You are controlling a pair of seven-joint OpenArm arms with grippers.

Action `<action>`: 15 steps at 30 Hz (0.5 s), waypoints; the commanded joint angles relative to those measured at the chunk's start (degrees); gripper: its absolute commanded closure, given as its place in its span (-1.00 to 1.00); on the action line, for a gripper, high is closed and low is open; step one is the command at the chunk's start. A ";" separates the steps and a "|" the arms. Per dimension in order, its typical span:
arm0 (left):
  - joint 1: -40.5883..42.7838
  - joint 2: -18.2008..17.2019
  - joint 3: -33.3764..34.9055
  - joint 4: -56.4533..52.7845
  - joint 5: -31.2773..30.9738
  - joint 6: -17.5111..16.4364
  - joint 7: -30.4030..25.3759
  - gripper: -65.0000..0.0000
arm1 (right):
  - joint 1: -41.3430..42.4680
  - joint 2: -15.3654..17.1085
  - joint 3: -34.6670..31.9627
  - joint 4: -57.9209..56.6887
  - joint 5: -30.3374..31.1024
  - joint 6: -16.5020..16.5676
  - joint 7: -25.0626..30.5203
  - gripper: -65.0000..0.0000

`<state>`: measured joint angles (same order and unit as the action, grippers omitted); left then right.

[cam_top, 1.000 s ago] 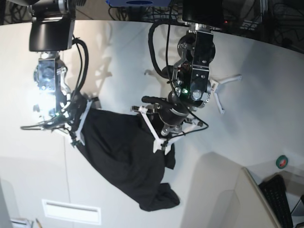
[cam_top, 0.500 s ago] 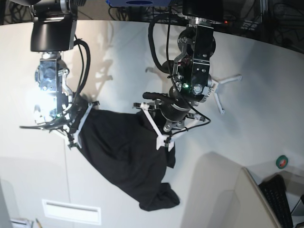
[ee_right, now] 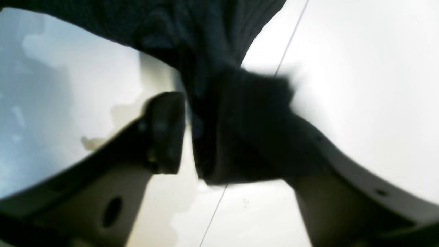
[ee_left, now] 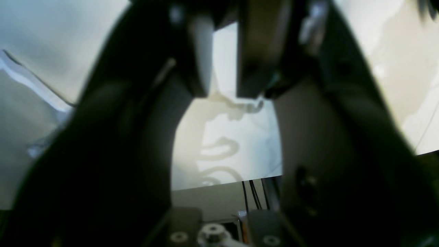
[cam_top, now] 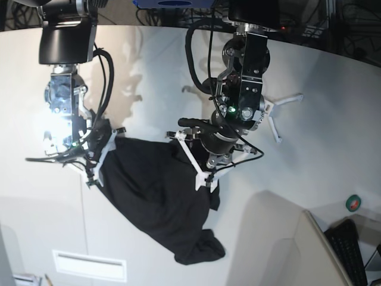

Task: Layout the t-shirt on the table in an organized manner, then fold the t-shirt properly
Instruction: 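Lower the held t-shirt onto the table with both grippers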

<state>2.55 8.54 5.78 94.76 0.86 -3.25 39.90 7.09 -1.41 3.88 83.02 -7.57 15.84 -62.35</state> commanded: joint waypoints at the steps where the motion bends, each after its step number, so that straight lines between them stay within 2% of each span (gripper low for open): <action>1: -0.92 0.46 -0.02 0.93 -0.29 -0.40 -1.26 0.71 | 1.39 0.14 -0.06 0.80 -0.03 -0.32 0.41 -0.07; 4: -0.92 0.46 0.24 0.93 -0.29 -0.40 -0.47 0.62 | 1.30 0.22 0.03 0.80 -0.03 -0.32 0.32 -0.07; 8: -3.38 0.46 -0.11 0.93 -0.82 -0.40 6.21 0.36 | 1.30 0.31 -0.06 0.80 0.23 -0.14 0.24 -0.07; 15: -3.91 0.30 -0.37 2.69 -0.56 -0.40 7.70 0.34 | 1.39 -2.06 -0.14 3.35 0.32 0.03 -0.20 -0.07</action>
<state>0.14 8.51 5.43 95.53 0.43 -3.27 49.54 6.76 -3.60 3.86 84.84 -7.46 15.86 -63.70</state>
